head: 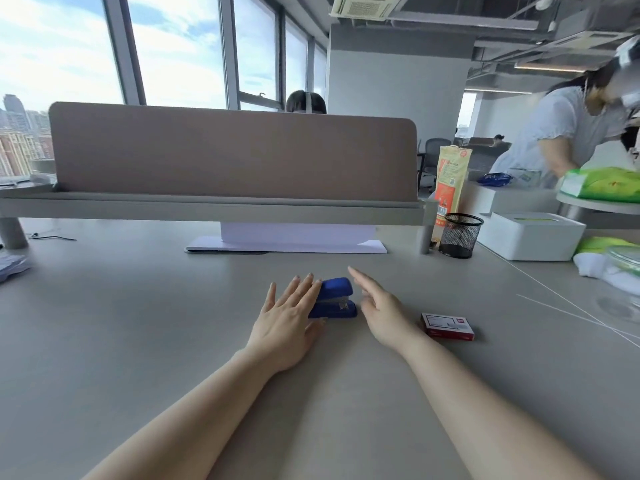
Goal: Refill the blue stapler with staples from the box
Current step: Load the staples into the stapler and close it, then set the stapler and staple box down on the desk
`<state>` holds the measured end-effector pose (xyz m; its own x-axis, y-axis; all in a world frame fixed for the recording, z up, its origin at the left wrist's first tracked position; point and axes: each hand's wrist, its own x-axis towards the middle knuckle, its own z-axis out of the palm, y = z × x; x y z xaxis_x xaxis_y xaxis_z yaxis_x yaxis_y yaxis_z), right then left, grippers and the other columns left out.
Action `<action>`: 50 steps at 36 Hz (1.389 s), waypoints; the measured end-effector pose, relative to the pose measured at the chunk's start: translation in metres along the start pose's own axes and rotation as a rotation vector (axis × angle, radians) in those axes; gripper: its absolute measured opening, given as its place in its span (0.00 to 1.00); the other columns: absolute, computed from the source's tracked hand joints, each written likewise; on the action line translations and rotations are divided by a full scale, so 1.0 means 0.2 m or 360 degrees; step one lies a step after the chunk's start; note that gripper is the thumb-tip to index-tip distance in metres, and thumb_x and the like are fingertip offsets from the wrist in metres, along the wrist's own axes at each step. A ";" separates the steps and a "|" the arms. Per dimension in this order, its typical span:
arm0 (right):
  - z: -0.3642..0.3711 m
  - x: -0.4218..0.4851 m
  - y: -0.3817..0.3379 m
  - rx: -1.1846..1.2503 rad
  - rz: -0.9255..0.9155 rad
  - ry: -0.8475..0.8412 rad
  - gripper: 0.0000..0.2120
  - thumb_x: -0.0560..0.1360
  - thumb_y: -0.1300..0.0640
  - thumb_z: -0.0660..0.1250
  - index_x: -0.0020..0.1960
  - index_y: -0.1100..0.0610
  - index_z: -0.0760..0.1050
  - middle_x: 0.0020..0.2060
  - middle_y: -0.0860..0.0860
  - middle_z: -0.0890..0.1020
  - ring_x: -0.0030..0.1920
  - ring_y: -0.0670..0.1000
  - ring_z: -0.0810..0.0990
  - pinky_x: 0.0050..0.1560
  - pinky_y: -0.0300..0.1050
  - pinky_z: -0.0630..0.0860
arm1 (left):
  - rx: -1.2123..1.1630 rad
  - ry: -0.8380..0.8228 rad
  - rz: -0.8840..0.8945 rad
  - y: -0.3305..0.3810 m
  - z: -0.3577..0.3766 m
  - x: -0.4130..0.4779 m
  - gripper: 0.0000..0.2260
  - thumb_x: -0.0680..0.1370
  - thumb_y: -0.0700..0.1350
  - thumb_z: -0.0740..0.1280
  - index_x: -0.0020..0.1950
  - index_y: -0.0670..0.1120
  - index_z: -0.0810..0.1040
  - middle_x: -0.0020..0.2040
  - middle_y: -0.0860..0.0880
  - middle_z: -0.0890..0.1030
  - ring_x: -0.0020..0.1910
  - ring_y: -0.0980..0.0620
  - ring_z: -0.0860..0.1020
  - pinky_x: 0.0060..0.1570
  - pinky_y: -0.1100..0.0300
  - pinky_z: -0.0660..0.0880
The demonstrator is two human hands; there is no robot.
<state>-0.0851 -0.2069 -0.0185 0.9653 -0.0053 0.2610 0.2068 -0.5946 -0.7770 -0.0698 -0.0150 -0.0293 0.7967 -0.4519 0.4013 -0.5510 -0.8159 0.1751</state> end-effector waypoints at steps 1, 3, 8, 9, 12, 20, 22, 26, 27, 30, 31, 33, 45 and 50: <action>0.00 -0.01 -0.01 -0.0039 -0.0040 -0.0005 0.28 0.77 0.64 0.52 0.70 0.37 0.59 0.71 0.45 0.67 0.66 0.49 0.70 0.57 0.38 0.67 | 0.0030 -0.0009 -0.0004 0.00 0.01 0.00 0.29 0.77 0.60 0.48 0.75 0.52 0.44 0.78 0.53 0.49 0.76 0.53 0.45 0.73 0.50 0.37; 0.00 -0.01 -0.02 -0.0146 -0.0123 0.0008 0.30 0.76 0.66 0.53 0.70 0.37 0.58 0.71 0.43 0.66 0.68 0.47 0.68 0.62 0.38 0.65 | 0.0055 -0.0011 -0.0013 -0.01 0.01 0.00 0.31 0.75 0.63 0.44 0.75 0.53 0.44 0.78 0.53 0.49 0.76 0.53 0.45 0.73 0.50 0.37; 0.00 -0.03 -0.04 -0.0284 -0.0157 0.0074 0.29 0.74 0.69 0.53 0.66 0.42 0.68 0.68 0.44 0.70 0.69 0.48 0.67 0.62 0.32 0.60 | 0.0062 -0.0010 -0.0007 -0.01 0.01 0.00 0.28 0.78 0.60 0.48 0.75 0.54 0.46 0.77 0.54 0.52 0.76 0.53 0.47 0.72 0.50 0.36; -0.01 -0.03 -0.04 -0.0369 -0.0135 0.0088 0.28 0.74 0.67 0.53 0.66 0.42 0.69 0.69 0.44 0.70 0.68 0.48 0.68 0.57 0.30 0.58 | 0.0062 -0.0015 -0.0003 0.00 0.00 0.00 0.27 0.79 0.59 0.50 0.75 0.54 0.47 0.77 0.54 0.52 0.76 0.53 0.47 0.72 0.49 0.36; 0.00 -0.03 -0.05 -0.0614 -0.0051 0.0162 0.22 0.75 0.57 0.56 0.64 0.36 0.68 0.69 0.41 0.70 0.68 0.49 0.68 0.66 0.43 0.54 | 0.0068 -0.0039 0.0002 0.00 0.00 0.00 0.28 0.78 0.59 0.53 0.75 0.54 0.47 0.77 0.55 0.52 0.76 0.54 0.46 0.72 0.49 0.35; 0.01 -0.03 -0.06 -0.0590 0.0015 0.0197 0.18 0.73 0.36 0.56 0.62 0.34 0.68 0.69 0.39 0.69 0.70 0.46 0.65 0.72 0.64 0.44 | 0.0049 -0.0036 0.0003 0.00 -0.01 0.00 0.29 0.78 0.60 0.54 0.75 0.54 0.47 0.77 0.55 0.52 0.76 0.55 0.46 0.71 0.49 0.34; 0.01 -0.03 -0.05 -0.0556 0.0007 0.0201 0.18 0.74 0.36 0.56 0.62 0.35 0.69 0.69 0.40 0.69 0.70 0.46 0.65 0.72 0.63 0.45 | 0.0047 -0.0037 0.0001 0.01 -0.01 0.00 0.29 0.78 0.60 0.54 0.75 0.54 0.47 0.77 0.55 0.51 0.76 0.55 0.46 0.72 0.49 0.34; 0.01 -0.03 -0.05 -0.0522 -0.0023 0.0192 0.21 0.72 0.33 0.56 0.63 0.36 0.69 0.69 0.40 0.70 0.70 0.45 0.66 0.73 0.62 0.49 | 0.0047 -0.0045 -0.0004 0.00 -0.01 0.00 0.29 0.78 0.60 0.53 0.75 0.54 0.46 0.77 0.55 0.51 0.76 0.55 0.45 0.72 0.49 0.34; 0.01 -0.03 -0.05 -0.0509 -0.0022 0.0192 0.21 0.72 0.33 0.56 0.63 0.36 0.69 0.68 0.40 0.71 0.69 0.45 0.66 0.73 0.62 0.49 | 0.0047 -0.0051 -0.0002 0.00 -0.01 0.00 0.29 0.78 0.60 0.53 0.75 0.54 0.46 0.77 0.55 0.51 0.76 0.55 0.45 0.72 0.49 0.34; 0.01 -0.03 -0.05 -0.0493 -0.0035 0.0189 0.22 0.72 0.33 0.56 0.63 0.37 0.69 0.70 0.41 0.69 0.70 0.45 0.65 0.73 0.61 0.49 | 0.0042 -0.0047 -0.0007 0.00 -0.01 0.00 0.30 0.78 0.60 0.53 0.75 0.54 0.46 0.77 0.55 0.51 0.76 0.55 0.45 0.72 0.49 0.34; 0.01 -0.03 -0.05 -0.0507 -0.0046 0.0178 0.22 0.72 0.33 0.56 0.64 0.36 0.69 0.71 0.42 0.67 0.71 0.46 0.64 0.73 0.61 0.48 | 0.0040 -0.0041 -0.0011 0.00 -0.01 0.00 0.30 0.78 0.60 0.54 0.75 0.54 0.46 0.77 0.55 0.51 0.76 0.55 0.45 0.72 0.50 0.34; 0.02 -0.03 -0.05 -0.0524 -0.0063 0.0161 0.22 0.72 0.33 0.56 0.64 0.36 0.68 0.72 0.42 0.65 0.71 0.47 0.63 0.73 0.60 0.48 | 0.0044 -0.0041 -0.0010 0.00 -0.01 0.00 0.30 0.78 0.60 0.54 0.75 0.54 0.46 0.77 0.55 0.50 0.76 0.55 0.45 0.72 0.50 0.34; 0.00 -0.06 -0.05 -0.0625 -0.0039 0.0075 0.31 0.68 0.27 0.50 0.68 0.36 0.62 0.70 0.42 0.70 0.71 0.47 0.65 0.71 0.57 0.58 | 0.0077 -0.0045 0.0005 0.00 -0.01 -0.01 0.30 0.77 0.61 0.52 0.75 0.54 0.47 0.77 0.55 0.53 0.76 0.56 0.47 0.72 0.49 0.34; -0.11 -0.17 -0.03 -0.0568 -0.0022 0.0181 0.27 0.74 0.36 0.54 0.71 0.42 0.58 0.72 0.45 0.66 0.72 0.50 0.63 0.73 0.57 0.54 | 0.0112 0.0009 -0.0009 0.00 -0.01 -0.01 0.34 0.71 0.64 0.42 0.75 0.53 0.46 0.77 0.54 0.52 0.76 0.54 0.48 0.72 0.49 0.36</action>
<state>-0.1225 -0.2210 -0.0089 0.9348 -0.0726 0.3476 0.1317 -0.8381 -0.5294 -0.0722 -0.0131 -0.0278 0.7983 -0.4455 0.4054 -0.5276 -0.8418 0.1138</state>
